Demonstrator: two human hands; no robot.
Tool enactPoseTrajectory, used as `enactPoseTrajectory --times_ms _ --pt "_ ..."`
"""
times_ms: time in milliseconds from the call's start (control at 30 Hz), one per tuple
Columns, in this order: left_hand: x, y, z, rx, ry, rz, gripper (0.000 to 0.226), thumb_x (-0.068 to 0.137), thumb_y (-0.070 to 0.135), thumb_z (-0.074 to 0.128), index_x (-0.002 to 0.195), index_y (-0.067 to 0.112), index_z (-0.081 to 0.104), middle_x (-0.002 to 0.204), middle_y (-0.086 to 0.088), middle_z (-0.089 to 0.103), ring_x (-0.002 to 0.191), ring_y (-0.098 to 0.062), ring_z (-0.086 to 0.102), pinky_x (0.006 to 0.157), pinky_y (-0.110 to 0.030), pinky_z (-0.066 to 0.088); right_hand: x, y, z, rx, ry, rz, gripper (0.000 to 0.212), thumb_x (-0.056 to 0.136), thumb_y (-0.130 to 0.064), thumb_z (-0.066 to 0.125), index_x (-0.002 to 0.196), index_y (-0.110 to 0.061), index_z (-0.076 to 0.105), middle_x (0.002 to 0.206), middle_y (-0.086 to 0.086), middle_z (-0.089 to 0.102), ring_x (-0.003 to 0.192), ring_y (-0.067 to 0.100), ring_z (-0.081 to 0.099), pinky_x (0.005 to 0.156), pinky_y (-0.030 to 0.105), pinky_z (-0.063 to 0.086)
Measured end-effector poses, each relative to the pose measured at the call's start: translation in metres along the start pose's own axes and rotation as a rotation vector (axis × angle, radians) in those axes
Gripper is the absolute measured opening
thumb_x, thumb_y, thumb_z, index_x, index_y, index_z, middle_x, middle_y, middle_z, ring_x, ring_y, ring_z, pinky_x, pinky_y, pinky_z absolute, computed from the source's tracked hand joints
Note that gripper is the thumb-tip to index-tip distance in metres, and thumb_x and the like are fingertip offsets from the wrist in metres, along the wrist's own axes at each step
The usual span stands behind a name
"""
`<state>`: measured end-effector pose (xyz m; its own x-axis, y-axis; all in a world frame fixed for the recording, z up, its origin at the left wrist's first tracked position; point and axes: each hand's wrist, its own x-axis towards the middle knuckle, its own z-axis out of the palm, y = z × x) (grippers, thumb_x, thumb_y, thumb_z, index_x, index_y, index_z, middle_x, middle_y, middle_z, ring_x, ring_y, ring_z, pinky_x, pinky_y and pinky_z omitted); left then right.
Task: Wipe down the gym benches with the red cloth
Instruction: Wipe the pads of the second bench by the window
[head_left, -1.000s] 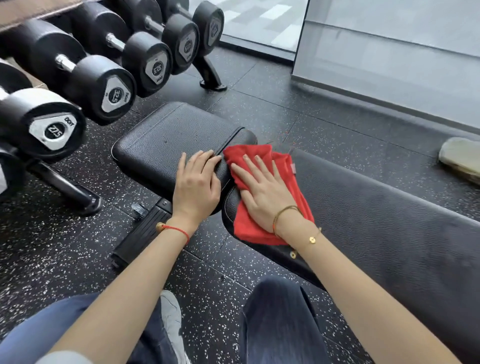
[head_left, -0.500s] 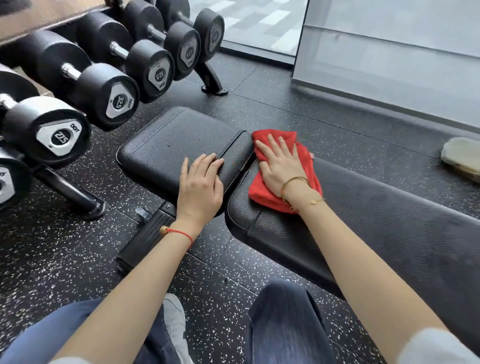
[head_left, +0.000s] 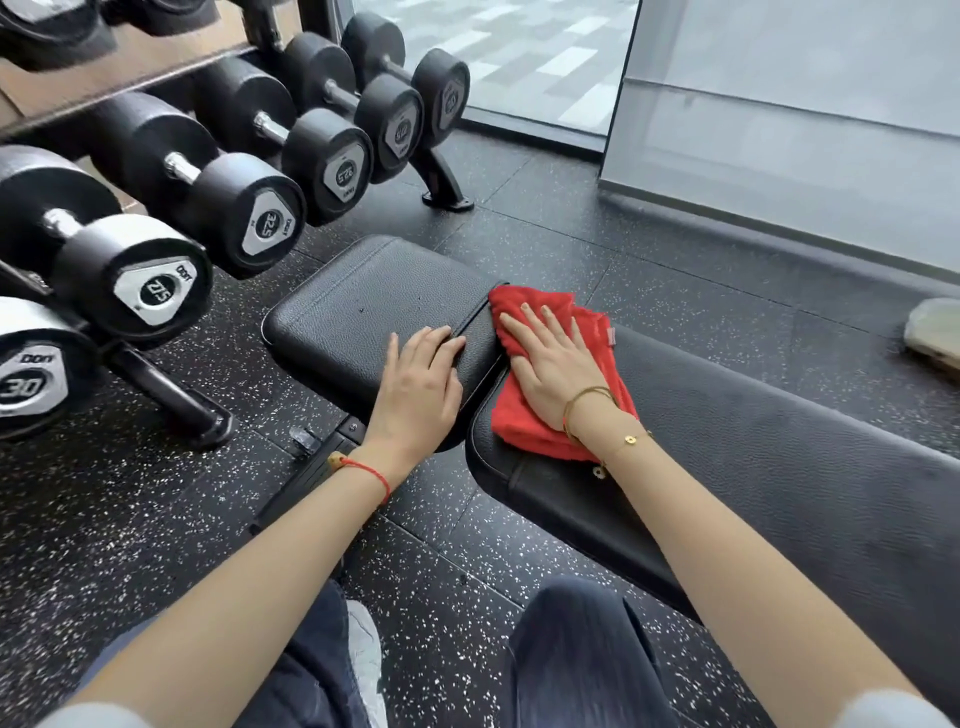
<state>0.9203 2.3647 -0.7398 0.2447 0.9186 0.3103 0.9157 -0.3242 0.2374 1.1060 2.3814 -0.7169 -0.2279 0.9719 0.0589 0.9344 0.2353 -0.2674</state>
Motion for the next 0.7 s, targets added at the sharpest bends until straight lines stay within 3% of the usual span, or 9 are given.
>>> enactPoseTrajectory --times_ms 133,333,433,700 --pt "0.001 0.005 0.002 0.015 0.02 -0.021 0.052 0.092 0.026 0.027 0.134 0.011 0.054 0.142 -0.008 0.051 0.136 -0.027 0.042 0.121 -0.052 0.018 0.006 -0.008 0.0 -0.031 0.008 0.029 0.056 0.099 -0.03 0.032 0.152 -0.029 0.016 0.162 0.0 0.006 0.149 0.02 -0.001 0.12 0.04 -0.008" --pt "0.001 0.005 0.005 0.022 0.046 -0.023 0.051 0.09 0.026 0.029 0.131 0.011 0.055 0.139 -0.009 0.053 0.133 -0.029 0.045 0.119 -0.052 0.023 -0.062 -0.01 0.001 0.002 -0.005 -0.184 0.057 0.097 -0.031 0.036 0.151 -0.033 0.018 0.161 -0.006 0.008 0.149 0.017 0.0 0.12 0.04 -0.006" --pt "0.001 0.004 0.006 0.018 0.044 -0.018 0.05 0.091 0.026 0.03 0.132 0.011 0.055 0.14 -0.009 0.053 0.133 -0.029 0.045 0.119 -0.052 0.023 -0.079 0.005 -0.002 0.003 -0.029 -0.205 0.058 0.097 -0.033 0.035 0.151 -0.037 0.014 0.161 -0.011 0.006 0.149 0.013 -0.002 0.121 0.038 -0.006" --pt "-0.002 0.006 0.004 0.015 0.026 -0.023 0.049 0.093 0.025 0.03 0.132 0.01 0.055 0.14 -0.01 0.053 0.134 -0.03 0.045 0.119 -0.053 0.023 -0.016 0.021 -0.01 -0.029 0.039 0.157 0.055 0.099 -0.031 0.033 0.152 -0.03 0.017 0.162 -0.001 0.004 0.149 0.021 -0.002 0.12 0.042 -0.005"
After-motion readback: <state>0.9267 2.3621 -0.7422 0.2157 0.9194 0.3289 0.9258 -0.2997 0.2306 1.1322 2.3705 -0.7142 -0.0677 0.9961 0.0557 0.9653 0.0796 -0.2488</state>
